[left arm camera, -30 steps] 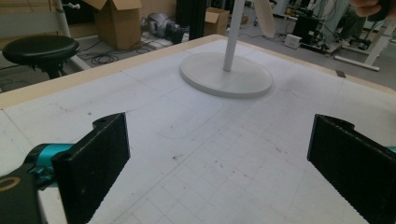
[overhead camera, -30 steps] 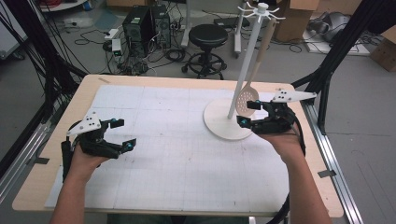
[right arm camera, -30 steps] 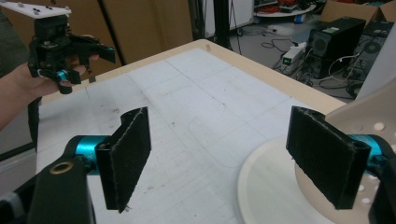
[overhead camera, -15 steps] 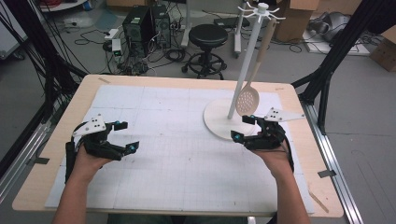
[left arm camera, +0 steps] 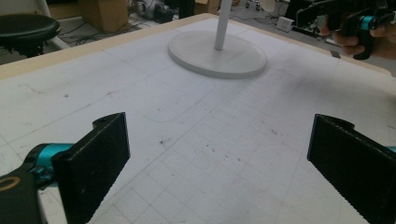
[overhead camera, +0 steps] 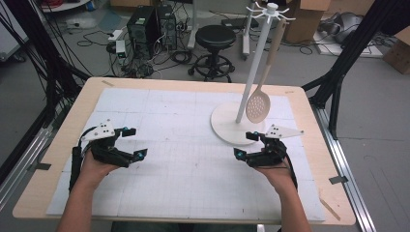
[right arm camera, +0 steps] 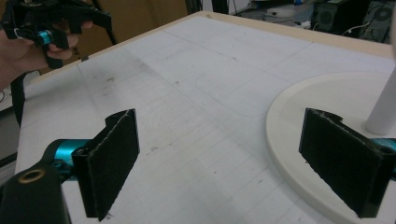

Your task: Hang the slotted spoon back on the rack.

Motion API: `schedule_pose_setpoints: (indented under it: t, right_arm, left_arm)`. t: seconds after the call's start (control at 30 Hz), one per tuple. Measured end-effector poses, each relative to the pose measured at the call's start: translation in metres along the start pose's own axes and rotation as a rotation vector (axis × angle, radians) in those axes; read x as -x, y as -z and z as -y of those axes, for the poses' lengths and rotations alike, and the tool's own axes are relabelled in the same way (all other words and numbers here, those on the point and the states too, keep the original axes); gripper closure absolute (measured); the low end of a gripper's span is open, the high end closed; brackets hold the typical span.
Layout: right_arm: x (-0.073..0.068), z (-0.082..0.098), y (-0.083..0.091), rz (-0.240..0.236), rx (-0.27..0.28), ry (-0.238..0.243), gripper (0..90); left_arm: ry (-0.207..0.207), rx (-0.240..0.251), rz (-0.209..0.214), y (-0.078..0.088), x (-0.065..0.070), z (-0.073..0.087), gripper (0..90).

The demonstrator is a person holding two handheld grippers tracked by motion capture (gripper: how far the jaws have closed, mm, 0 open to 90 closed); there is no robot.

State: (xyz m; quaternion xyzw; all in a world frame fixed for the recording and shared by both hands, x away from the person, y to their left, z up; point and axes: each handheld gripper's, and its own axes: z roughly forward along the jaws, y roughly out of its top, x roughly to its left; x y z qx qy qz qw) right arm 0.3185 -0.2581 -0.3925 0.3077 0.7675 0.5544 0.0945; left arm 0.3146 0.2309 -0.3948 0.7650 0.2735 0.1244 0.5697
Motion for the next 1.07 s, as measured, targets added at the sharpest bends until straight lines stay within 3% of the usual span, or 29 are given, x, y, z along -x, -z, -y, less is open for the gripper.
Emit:
schedule_pose_setpoints:
  t: [0.2,1.07]
  right_arm:
    - [-0.0014,0.0035,-0.0049,-0.001,-0.021,-0.004,10.7]
    - [0.0025,0.006,-0.0031,0.008,-0.003,-0.024,10.7]
  left_arm:
    - [0.002,-0.006,0.004,-0.0012,0.0002,0.0009,6.4]
    - [0.004,-0.028,-0.006,-0.0041,-0.0012,0.0026,6.4]
